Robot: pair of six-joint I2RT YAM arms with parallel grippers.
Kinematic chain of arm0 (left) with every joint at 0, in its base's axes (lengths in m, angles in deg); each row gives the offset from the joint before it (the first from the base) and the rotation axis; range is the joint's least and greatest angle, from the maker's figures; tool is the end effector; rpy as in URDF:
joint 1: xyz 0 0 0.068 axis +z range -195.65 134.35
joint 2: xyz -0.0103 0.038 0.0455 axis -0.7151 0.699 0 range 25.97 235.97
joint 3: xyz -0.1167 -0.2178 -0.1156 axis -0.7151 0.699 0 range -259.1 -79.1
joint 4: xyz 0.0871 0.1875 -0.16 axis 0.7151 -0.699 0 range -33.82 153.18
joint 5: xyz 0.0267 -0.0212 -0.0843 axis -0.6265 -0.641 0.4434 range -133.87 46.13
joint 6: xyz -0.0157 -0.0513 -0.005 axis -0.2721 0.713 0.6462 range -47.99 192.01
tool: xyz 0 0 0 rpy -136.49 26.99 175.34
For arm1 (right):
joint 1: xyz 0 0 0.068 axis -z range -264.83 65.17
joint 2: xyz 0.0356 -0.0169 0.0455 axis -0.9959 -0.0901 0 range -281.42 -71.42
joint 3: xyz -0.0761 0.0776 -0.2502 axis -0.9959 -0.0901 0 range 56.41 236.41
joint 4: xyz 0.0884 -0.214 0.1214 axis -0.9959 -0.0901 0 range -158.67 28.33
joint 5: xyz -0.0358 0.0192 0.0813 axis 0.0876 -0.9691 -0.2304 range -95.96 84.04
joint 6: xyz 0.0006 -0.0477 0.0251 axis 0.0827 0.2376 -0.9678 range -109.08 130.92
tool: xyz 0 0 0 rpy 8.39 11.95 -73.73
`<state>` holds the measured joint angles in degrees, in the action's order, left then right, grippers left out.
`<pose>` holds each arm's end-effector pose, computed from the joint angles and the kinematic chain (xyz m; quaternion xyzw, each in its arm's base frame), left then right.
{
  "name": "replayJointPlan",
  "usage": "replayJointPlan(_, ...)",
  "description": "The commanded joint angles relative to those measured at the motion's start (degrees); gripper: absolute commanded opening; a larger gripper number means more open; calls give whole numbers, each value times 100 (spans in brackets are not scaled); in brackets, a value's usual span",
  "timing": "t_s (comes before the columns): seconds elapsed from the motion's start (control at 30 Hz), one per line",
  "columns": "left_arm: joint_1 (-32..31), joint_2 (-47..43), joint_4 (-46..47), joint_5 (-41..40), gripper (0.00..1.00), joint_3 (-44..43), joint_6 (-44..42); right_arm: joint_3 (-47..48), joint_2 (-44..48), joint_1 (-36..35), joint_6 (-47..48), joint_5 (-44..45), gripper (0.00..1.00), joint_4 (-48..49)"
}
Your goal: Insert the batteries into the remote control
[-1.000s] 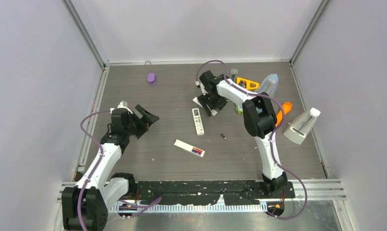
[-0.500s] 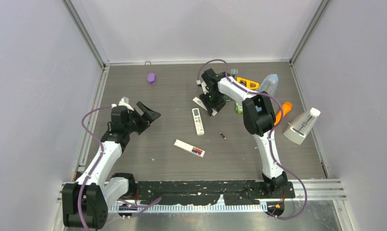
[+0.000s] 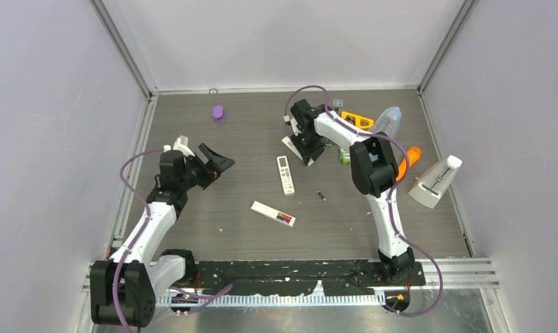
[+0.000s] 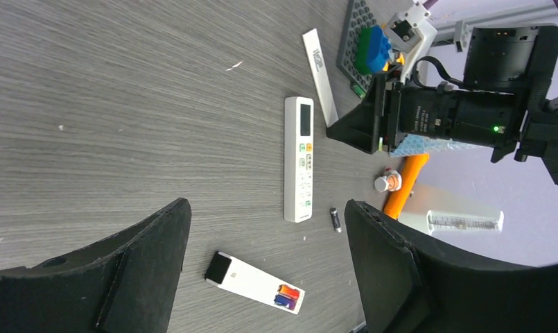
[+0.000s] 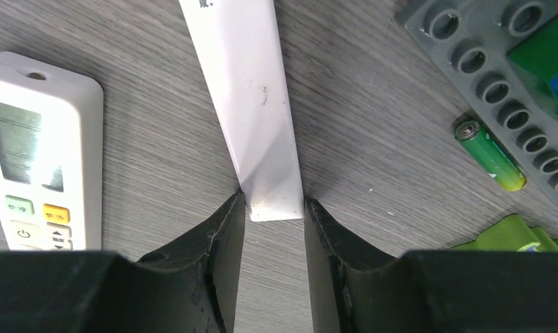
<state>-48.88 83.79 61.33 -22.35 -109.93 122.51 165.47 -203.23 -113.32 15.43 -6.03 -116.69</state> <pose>0.2176 -0.0253 0.2275 -0.2521 0.8130 -0.3691 0.3731 0.4116 0.2234 0.1638 -0.2825 0.9533 0.0228 0.1041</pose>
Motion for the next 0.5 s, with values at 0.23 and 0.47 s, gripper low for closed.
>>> replayJointPlan(0.23, 32, 188, 1164, 884, 81, 111, -60, -662, 670, -113, -175, -246, 34, 457)
replayJointPlan(0.47, 6, 145, 1450, 1117, 80, 359, -40, -1156, 1255, -113, -526, -710, 33, 822)
